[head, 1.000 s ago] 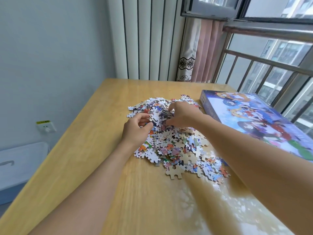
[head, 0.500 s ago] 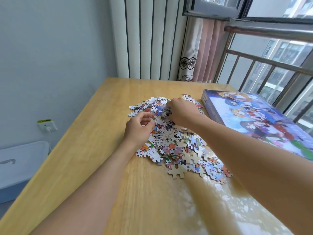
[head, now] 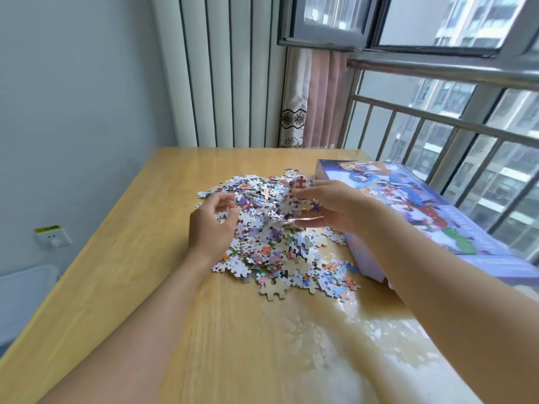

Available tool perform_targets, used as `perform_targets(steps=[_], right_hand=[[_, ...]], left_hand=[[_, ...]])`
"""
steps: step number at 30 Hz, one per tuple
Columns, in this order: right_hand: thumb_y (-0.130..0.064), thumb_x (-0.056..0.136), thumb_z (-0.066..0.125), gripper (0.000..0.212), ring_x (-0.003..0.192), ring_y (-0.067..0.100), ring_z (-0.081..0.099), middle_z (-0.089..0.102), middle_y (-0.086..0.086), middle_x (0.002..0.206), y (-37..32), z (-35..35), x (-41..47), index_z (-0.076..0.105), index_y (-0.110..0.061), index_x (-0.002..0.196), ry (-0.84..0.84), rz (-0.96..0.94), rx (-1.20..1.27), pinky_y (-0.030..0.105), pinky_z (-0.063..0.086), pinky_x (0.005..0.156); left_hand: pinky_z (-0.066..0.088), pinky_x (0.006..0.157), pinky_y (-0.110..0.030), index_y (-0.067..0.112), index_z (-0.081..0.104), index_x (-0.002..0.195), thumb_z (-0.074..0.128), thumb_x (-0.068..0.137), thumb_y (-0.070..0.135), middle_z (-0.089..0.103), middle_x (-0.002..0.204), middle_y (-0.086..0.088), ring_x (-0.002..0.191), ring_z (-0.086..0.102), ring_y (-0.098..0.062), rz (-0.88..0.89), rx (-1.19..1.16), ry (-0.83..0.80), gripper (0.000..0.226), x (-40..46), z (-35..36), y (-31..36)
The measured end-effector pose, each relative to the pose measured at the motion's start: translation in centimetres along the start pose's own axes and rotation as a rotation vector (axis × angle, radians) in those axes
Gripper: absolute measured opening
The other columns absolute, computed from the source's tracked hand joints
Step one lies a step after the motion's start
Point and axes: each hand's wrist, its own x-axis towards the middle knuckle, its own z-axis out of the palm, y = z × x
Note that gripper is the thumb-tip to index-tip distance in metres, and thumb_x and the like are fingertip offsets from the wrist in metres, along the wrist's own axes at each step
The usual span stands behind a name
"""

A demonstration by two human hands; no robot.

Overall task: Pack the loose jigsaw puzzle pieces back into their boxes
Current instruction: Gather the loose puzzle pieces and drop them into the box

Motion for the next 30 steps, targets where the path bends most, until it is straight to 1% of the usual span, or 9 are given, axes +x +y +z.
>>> perform_targets(steps=[4,14,17,20,22,24,26,28,30], right_hand=[[-0.011,0.093,0.07,0.027,0.09,0.034,0.07,0.063,0.015,0.124,1.2,-0.9,-2.2,0.062,-0.006,0.119,-0.02,0.074,0.204,0.045,0.062,0.075],[-0.008,0.095,0.065,0.018,0.091,0.033,0.068,0.067,0.014,0.112,3.7,-4.3,-10.4,0.064,-0.006,0.113,-0.048,0.054,0.256,0.044,0.062,0.08],[-0.007,0.093,0.067,0.017,0.104,0.036,0.069,0.067,0.018,0.123,4.3,-7.1,-12.5,0.064,-0.006,0.11,0.032,0.057,0.274,0.048,0.06,0.085],[-0.006,0.09,0.071,0.037,0.101,0.036,0.071,0.066,0.02,0.126,4.7,-9.5,-14.0,0.059,-0.006,0.125,0.099,0.071,0.303,0.051,0.06,0.083],[-0.006,0.09,0.071,0.042,0.094,0.033,0.073,0.069,0.018,0.122,4.8,-10.6,-14.9,0.058,-0.006,0.13,0.115,0.048,0.298,0.045,0.062,0.075],[-0.006,0.09,0.07,0.038,0.089,0.031,0.073,0.072,0.015,0.116,5.1,-11.7,-15.7,0.06,-0.006,0.127,0.121,0.032,0.303,0.043,0.063,0.072],[-0.006,0.09,0.07,0.035,0.09,0.031,0.074,0.073,0.014,0.112,5.2,-12.8,-16.6,0.061,-0.007,0.124,0.119,0.017,0.325,0.045,0.063,0.075],[-0.006,0.091,0.07,0.028,0.092,0.03,0.074,0.075,0.012,0.105,5.3,-13.6,-17.6,0.063,-0.008,0.118,0.103,-0.011,0.335,0.048,0.061,0.082],[-0.006,0.093,0.067,0.021,0.089,0.028,0.074,0.075,0.011,0.1,5.5,-14.0,-18.4,0.064,-0.008,0.113,0.079,-0.042,0.321,0.047,0.061,0.084]], left_hand=[[0.048,0.078,-0.022,0.023,0.067,0.109,0.065,0.09,0.016,0.069,0.1,0.012,0.096,0.063,-0.002,0.104,0.067,-0.072,0.021,-1.1,0.5,1.9],[0.048,0.081,-0.024,0.023,0.066,0.115,0.065,0.091,0.017,0.067,0.108,0.009,0.101,0.061,-0.006,0.24,0.149,-0.351,0.025,-3.8,2.7,6.9],[0.044,0.096,-0.027,0.024,0.059,0.129,0.074,0.086,0.024,0.061,0.127,0.005,0.116,0.054,-0.01,0.402,0.258,-0.531,0.046,-5.7,5.1,8.7],[0.035,0.111,-0.03,0.023,0.05,0.141,0.085,0.075,0.032,0.051,0.142,0.001,0.133,0.042,-0.015,0.541,0.3,-0.672,0.075,-7.2,8.3,10.7],[0.035,0.112,-0.031,0.016,0.049,0.143,0.088,0.071,0.033,0.049,0.145,-0.001,0.136,0.039,-0.017,0.529,0.31,-0.721,0.083,-8.1,10.4,11.6],[0.043,0.105,-0.033,0.015,0.06,0.132,0.081,0.076,0.025,0.057,0.138,0.0,0.129,0.047,-0.02,0.543,0.329,-0.697,0.061,-8.8,12.2,12.1],[0.053,0.077,-0.038,0.018,0.071,0.098,0.071,0.085,0.025,0.07,0.103,0.0,0.1,0.062,-0.026,0.537,0.287,-0.594,0.015,-9.2,13.1,12.7],[0.044,0.056,-0.036,0.019,0.071,0.081,0.057,0.094,0.053,0.066,0.075,0.001,0.072,0.06,-0.024,0.463,0.206,-0.5,0.039,-9.1,13.3,13.2],[0.046,0.057,-0.035,0.02,0.078,0.095,0.056,0.091,0.059,0.072,0.08,0.002,0.071,0.063,-0.02,0.389,0.141,-0.42,0.045,-8.7,13.3,13.9]])
